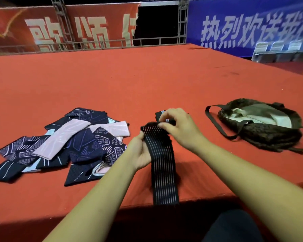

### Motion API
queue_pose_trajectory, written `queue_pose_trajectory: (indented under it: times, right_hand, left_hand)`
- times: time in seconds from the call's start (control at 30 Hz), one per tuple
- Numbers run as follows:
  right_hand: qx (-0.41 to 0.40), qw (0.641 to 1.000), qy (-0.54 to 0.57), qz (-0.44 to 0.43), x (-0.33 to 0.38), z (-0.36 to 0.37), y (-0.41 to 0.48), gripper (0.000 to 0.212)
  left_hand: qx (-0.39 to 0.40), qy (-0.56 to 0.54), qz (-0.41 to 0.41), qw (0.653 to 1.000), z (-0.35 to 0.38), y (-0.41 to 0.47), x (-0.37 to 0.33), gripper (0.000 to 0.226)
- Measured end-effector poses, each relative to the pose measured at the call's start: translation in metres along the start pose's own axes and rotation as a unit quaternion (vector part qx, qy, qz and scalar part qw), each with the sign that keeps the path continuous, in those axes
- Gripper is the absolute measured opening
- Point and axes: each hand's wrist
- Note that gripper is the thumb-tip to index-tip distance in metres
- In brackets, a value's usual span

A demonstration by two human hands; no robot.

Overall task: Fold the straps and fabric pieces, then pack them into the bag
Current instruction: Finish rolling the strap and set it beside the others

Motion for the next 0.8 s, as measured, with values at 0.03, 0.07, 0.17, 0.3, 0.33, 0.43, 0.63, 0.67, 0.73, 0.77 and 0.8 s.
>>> queue_pose_trajectory:
  times: [0.03,0.07,0.17,0.3,0.33,0.43,0.63,0.67,0.73,0.77,0.8]
  right_hand:
    - [-0.004,1.0,-0.001,-0.006,-0.005,0.009,-0.01,0.006]
    - [-0.006,1.0,0.005,-0.003,-0.01,0.017,-0.019,0.006]
    - [-0.013,0.999,0.034,0.022,-0.015,0.039,-0.041,0.008]
    - [-0.009,0.999,0.034,0.029,-0.015,0.058,-0.062,0.008]
    - [-0.009,0.999,0.035,0.035,-0.016,0.061,-0.066,0.009]
    - [-0.014,0.997,0.038,0.062,-0.019,0.069,-0.075,0.01]
    - [-0.038,0.996,0.058,0.06,-0.025,0.073,-0.082,0.01]
    - [-0.046,0.995,0.069,0.05,-0.026,0.072,-0.082,0.012]
    - [-0.053,0.995,0.082,0.029,-0.028,0.069,-0.083,0.014]
    - [-0.056,0.995,0.077,0.012,-0.029,0.068,-0.083,0.015]
    - [-0.06,0.996,0.066,-0.006,-0.03,0.067,-0.084,0.015]
  left_hand:
    - [-0.004,-0.017,0.008,1.0,-0.001,-0.001,-0.001,0.06]
    - [-0.004,-0.028,0.013,1.0,-0.003,0.0,-0.001,0.058]
    - [0.005,-0.034,0.018,0.999,-0.007,-0.003,-0.003,0.05]
    - [-0.009,-0.017,0.012,1.0,-0.011,-0.004,-0.002,0.045]
    - [-0.011,-0.008,0.014,1.0,-0.011,-0.004,-0.002,0.045]
    - [-0.015,0.02,0.023,0.999,-0.009,-0.005,-0.001,0.059]
    - [-0.02,0.079,0.032,0.996,-0.008,-0.002,0.004,0.081]
    - [-0.028,0.088,0.035,0.995,-0.009,0.0,0.005,0.076]
    - [-0.046,0.094,0.05,0.993,-0.007,0.002,0.009,0.065]
    - [-0.054,0.097,0.059,0.992,-0.006,0.002,0.01,0.058]
    - [-0.055,0.096,0.068,0.992,-0.005,0.003,0.011,0.052]
Point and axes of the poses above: each hand's wrist, its own y-axis towards the middle knuckle, its own z-axis out of the palm, x = y × z, and after that the axes turned 3 degrees about x, right-handed
